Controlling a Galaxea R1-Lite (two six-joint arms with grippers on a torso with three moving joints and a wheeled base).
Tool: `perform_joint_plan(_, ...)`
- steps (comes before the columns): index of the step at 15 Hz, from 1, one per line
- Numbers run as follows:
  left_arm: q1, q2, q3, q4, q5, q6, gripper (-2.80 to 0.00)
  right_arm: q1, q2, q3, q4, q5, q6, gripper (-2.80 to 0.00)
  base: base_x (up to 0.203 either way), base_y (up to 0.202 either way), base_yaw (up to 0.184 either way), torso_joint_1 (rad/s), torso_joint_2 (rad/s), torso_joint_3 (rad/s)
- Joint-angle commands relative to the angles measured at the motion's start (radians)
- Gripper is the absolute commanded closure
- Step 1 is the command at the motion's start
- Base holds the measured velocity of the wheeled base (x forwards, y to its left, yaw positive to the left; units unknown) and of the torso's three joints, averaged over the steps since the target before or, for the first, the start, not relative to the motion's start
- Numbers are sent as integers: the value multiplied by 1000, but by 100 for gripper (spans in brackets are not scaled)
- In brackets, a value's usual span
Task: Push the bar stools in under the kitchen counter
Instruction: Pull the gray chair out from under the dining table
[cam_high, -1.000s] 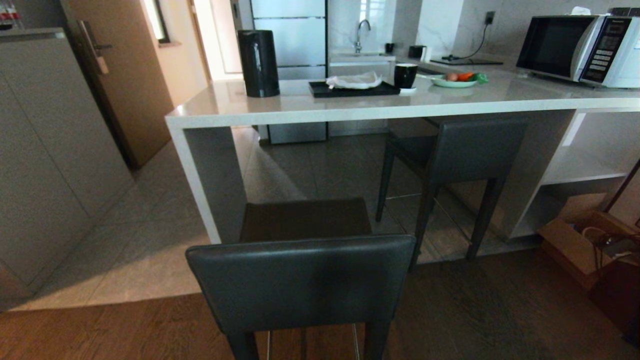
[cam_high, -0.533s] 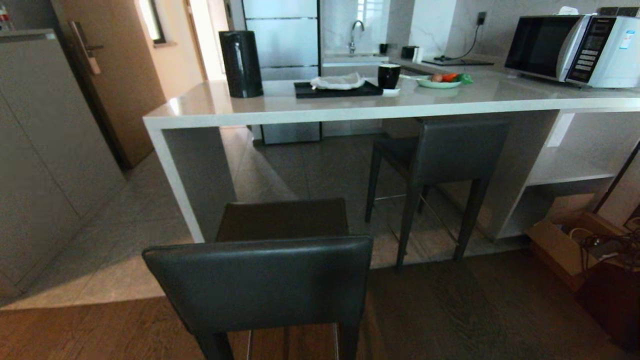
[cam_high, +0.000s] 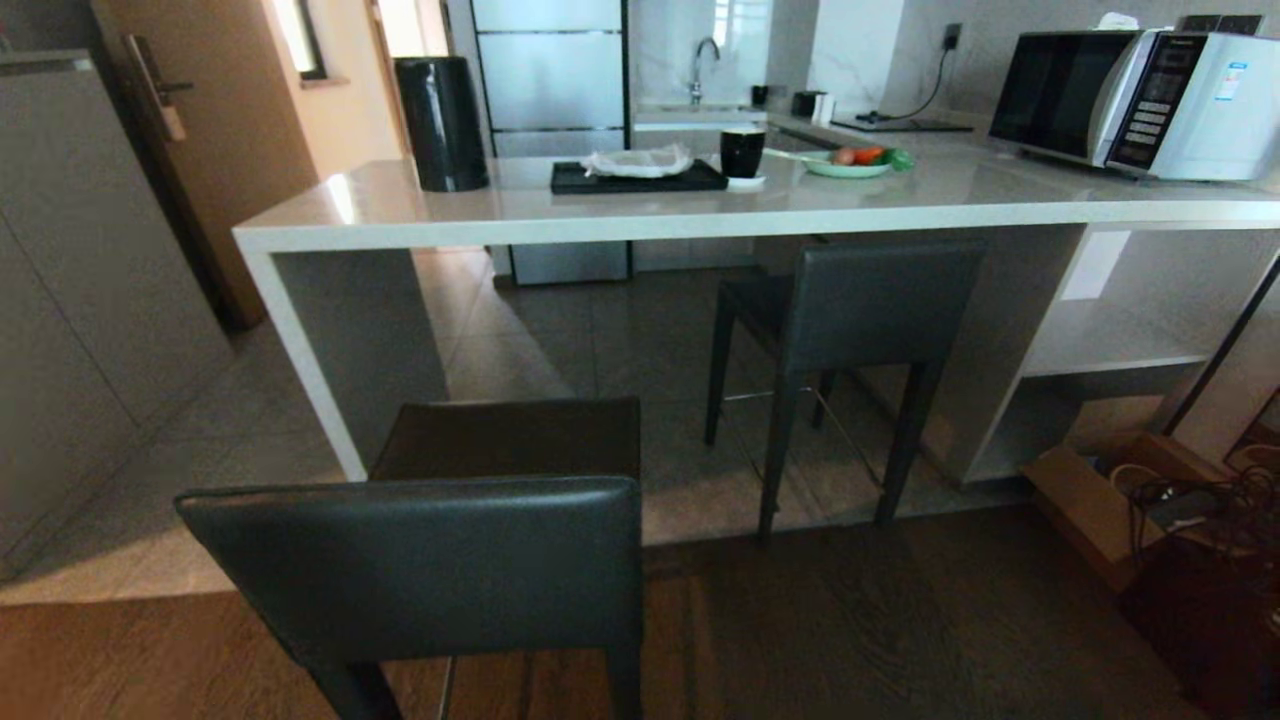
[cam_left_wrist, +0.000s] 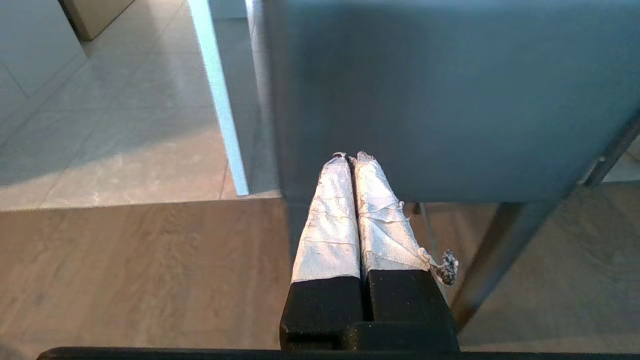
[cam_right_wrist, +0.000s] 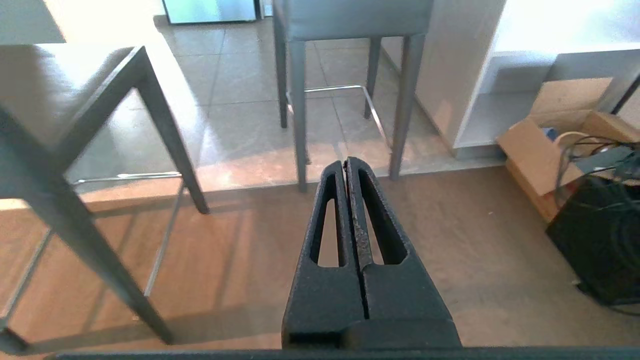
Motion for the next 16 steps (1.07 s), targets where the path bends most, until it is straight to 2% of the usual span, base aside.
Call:
perform_joint_plan(1,0,0,2,0,0,0,0,1,1,0,0,1,0,0,0,-194,5,-2,2,2)
perform_joint_plan(4,0,1,2,0,0,0,0,1,1,0,0,1,0,0,0,-144,2,5,1,2)
perform_joint_plan(14,0,1,2,0,0,0,0,1,1,1,0,1,0,0,0,0,0,0,0,0)
perform_joint_plan(16,0,1,2,0,0,0,0,1,1,0,0,1,0,0,114,0,-2,-2,1,1)
